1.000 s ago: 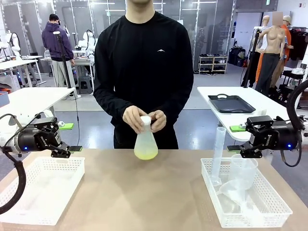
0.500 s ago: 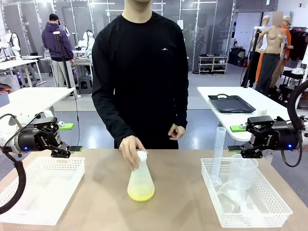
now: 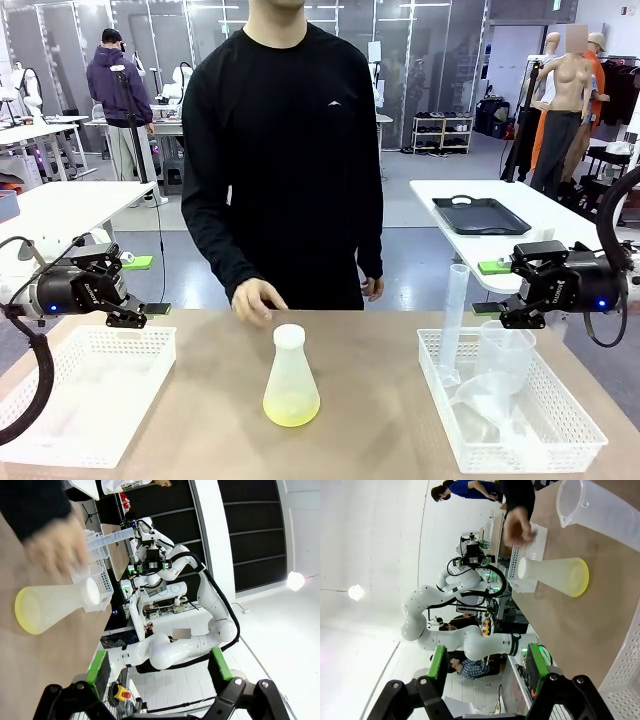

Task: Prepare the solutions needed for the experiment.
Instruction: When the human places the Big flask in the center of the table, pick up the Big flask and place it in the left Organizing basket.

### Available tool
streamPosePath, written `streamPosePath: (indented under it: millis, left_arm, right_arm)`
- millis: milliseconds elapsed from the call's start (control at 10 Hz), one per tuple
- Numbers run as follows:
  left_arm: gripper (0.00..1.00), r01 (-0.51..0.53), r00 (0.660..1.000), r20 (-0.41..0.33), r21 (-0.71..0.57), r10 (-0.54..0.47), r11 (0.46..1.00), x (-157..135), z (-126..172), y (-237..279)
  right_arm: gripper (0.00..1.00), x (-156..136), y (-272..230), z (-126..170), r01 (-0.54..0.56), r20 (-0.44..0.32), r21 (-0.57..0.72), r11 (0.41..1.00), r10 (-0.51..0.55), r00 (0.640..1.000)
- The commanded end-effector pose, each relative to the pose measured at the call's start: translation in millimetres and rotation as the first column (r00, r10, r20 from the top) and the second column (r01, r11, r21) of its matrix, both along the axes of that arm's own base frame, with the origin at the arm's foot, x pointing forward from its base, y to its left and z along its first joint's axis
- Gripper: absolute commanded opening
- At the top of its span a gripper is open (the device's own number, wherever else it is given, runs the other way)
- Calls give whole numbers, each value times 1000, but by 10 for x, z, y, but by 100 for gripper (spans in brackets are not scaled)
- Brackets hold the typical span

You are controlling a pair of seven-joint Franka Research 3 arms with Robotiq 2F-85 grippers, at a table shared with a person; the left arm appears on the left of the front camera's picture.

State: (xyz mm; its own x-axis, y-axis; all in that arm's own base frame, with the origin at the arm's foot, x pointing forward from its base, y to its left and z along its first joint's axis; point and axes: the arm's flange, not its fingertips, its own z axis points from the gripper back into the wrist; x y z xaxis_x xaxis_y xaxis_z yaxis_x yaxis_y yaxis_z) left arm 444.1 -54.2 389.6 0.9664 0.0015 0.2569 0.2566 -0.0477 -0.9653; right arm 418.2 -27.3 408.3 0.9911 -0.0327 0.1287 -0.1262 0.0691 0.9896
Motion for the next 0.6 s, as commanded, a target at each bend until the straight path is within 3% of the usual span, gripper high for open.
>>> streamPosePath:
  millis: [0, 100, 300, 400, 500]
  left_arm:
    - [100, 50, 996, 70, 6, -50, 999, 54, 121, -134]
    - [100, 44, 988, 149, 19, -47, 999, 82, 221, -242]
    - [100, 67, 920, 378, 103, -101, 992, 96, 390, -443]
    - [100, 75, 870, 474, 137, -132, 988, 107, 458, -507]
    - [100, 80, 799, 571, 207, -187, 975, 132, 498, -546]
  right_arm:
    - [80, 2, 1, 5, -1, 1, 3, 1000, 1, 1000]
    - [80, 2, 1, 5, -1, 1, 3, 1000, 1, 1000]
    - [80, 2, 1, 5, -1, 1, 3, 1000, 1, 1000]
    - [80, 2, 1, 5, -1, 1, 3, 1000, 1, 1000]
    - [80, 2, 1, 5, -1, 1, 3, 1000, 1, 1000]
